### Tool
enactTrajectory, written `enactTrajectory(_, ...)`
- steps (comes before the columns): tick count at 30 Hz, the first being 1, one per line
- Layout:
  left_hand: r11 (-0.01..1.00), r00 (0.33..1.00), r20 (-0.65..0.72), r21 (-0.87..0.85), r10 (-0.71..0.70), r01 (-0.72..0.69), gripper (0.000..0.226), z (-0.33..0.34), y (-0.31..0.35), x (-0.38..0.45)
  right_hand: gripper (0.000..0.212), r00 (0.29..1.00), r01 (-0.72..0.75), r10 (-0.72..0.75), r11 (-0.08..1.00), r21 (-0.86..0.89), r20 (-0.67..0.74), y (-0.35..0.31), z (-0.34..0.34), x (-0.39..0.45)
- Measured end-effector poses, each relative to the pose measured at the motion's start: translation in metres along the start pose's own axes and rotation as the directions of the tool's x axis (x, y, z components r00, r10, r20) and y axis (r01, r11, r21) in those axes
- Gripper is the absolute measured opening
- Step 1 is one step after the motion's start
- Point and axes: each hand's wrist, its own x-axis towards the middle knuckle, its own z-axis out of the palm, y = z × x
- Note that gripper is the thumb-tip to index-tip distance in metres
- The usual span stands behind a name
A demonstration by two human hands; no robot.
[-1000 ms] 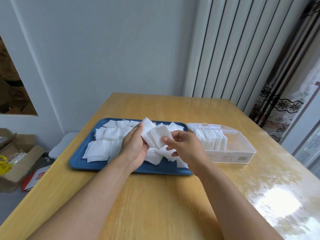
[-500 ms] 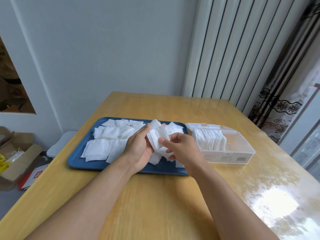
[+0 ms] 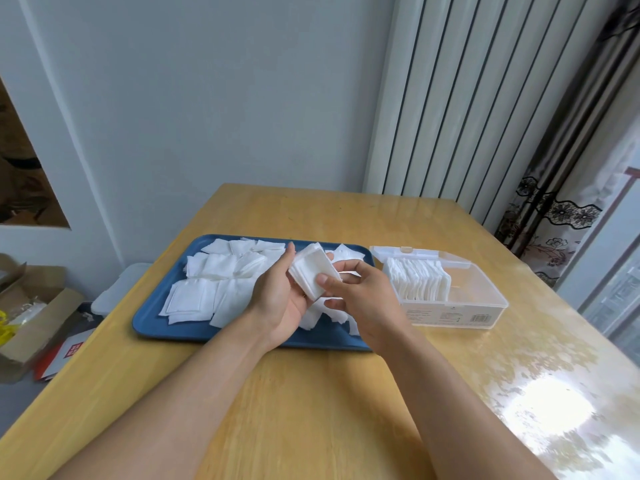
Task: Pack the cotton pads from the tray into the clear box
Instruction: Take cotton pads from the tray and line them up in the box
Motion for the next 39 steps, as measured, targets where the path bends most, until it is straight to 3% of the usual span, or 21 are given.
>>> enactTrajectory(2,0.999,0.998,0.055,0.034,-0.004,0.002,0.064,0.000,0.000,-0.001,0.027,1.000,-0.008,0.008,1.000,0.010,-0.007,0.001,-0.001,0.001)
enactTrajectory(6,0.978,0.996,0.069,0.194,0.058,-0.071,0.039,-0.002,-0.006,0.000,0.032,0.999,-0.046,0.046,0.999,-0.009,0.012,0.000,-0.002,-0.001)
enactTrajectory(9,0.968,0.996,0.068,0.237,0.063,-0.078,0.034,-0.005,-0.004,0.000,0.035,0.999,-0.016,0.007,0.982,-0.187,-0.047,-0.002,-0.007,0.000)
enactTrajectory(11,0.963,0.995,0.095,0.261,0.040,-0.064,0.037,-0.005,0.001,-0.003,0.036,0.987,0.073,-0.116,0.938,-0.339,-0.107,-0.005,-0.014,0.001)
enactTrajectory(13,0.954,0.993,0.115,0.298,0.000,-0.035,0.047,-0.005,0.004,-0.006,0.038,0.978,0.138,-0.194,0.882,-0.450,-0.081,-0.007,-0.018,0.003)
enactTrajectory(17,0.921,0.988,0.150,0.388,-0.039,-0.022,0.071,-0.008,0.003,-0.007,0.040,0.989,0.119,-0.146,0.801,-0.586,0.002,-0.007,-0.022,0.004)
enactTrajectory(20,0.896,0.989,0.141,0.443,-0.034,-0.032,0.075,-0.006,0.003,-0.007,0.031,0.991,0.107,-0.130,0.847,-0.521,-0.007,-0.006,-0.026,0.006)
enactTrajectory(25,0.859,0.988,0.105,0.490,0.111,-0.149,0.094,-0.008,0.002,-0.004,0.029,0.996,0.075,-0.088,0.946,-0.314,-0.028,-0.008,-0.027,0.005)
enactTrajectory(30,0.748,0.968,0.229,0.625,0.097,-0.223,0.092,-0.008,0.002,-0.009,0.062,0.998,0.064,-0.044,0.877,-0.477,0.053,-0.007,-0.026,0.006)
enactTrajectory(32,0.715,0.964,0.245,0.655,0.103,-0.243,0.090,-0.009,0.000,-0.009,0.058,0.996,0.078,-0.086,0.894,-0.440,0.002,-0.012,-0.029,0.005)
enactTrajectory(34,0.695,0.961,0.240,0.668,0.137,-0.266,0.081,-0.009,-0.002,-0.008,0.040,0.979,0.104,-0.164,0.913,-0.394,-0.121,-0.030,-0.040,0.005)
enactTrajectory(37,0.701,0.956,0.222,0.650,0.194,-0.293,0.064,-0.008,-0.004,-0.006,0.020,0.919,0.187,-0.310,0.886,-0.425,-0.242,-0.061,-0.070,0.010)
enactTrajectory(39,0.664,0.948,0.226,0.676,0.226,-0.320,0.059,-0.005,-0.005,-0.003,0.017,0.873,0.174,-0.362,0.857,-0.484,-0.327,-0.073,-0.095,0.015)
